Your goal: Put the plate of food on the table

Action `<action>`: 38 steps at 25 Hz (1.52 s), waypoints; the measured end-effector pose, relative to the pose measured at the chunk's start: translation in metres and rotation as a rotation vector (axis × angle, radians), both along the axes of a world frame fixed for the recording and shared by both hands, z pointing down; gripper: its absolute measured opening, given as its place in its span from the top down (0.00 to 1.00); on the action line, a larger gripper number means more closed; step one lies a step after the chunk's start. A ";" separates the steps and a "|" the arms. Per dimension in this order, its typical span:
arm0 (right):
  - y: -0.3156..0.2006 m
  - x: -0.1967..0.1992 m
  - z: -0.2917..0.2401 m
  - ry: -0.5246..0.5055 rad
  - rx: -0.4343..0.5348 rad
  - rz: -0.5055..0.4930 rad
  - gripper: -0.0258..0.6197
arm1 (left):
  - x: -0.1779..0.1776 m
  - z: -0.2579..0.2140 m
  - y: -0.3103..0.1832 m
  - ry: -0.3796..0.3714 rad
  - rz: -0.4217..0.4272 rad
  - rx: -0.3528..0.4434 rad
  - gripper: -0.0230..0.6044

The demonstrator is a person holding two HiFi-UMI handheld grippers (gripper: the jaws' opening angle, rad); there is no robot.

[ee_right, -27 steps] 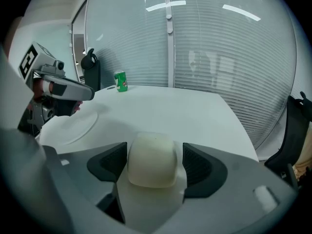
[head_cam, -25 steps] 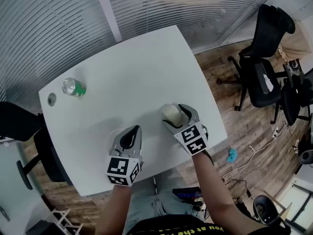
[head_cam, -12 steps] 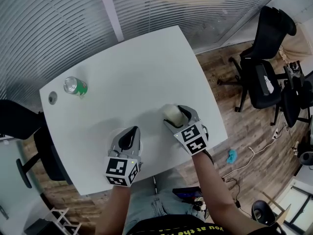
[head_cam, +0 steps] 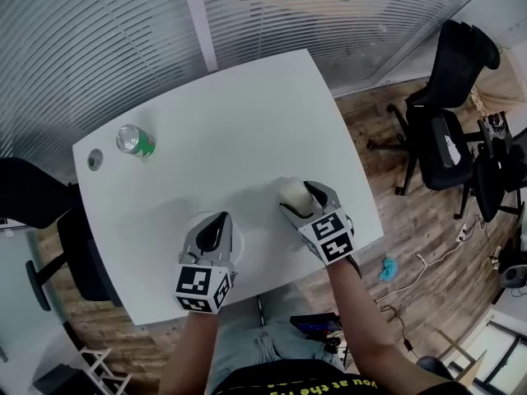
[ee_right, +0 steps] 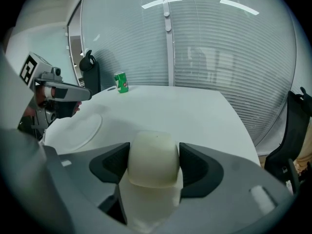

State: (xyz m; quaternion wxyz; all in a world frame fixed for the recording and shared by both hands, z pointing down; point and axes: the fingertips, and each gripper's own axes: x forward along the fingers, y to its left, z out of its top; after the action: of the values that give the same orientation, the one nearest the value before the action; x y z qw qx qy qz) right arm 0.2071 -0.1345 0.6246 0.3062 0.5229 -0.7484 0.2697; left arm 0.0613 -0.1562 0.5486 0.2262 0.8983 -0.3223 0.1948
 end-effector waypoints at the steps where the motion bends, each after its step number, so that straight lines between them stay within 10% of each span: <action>1: 0.000 0.000 -0.003 -0.003 0.004 -0.001 0.45 | -0.002 -0.001 0.000 0.001 -0.004 0.002 0.96; 38: 0.004 -0.076 -0.092 0.020 0.114 -0.184 0.45 | -0.078 -0.078 -0.007 0.050 -0.177 0.135 0.96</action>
State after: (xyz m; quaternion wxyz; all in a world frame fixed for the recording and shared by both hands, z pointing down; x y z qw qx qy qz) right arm 0.1314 -0.1301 0.5329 0.3068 0.4712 -0.8043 0.1921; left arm -0.0162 -0.1635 0.4703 0.1896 0.8841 -0.4069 0.1295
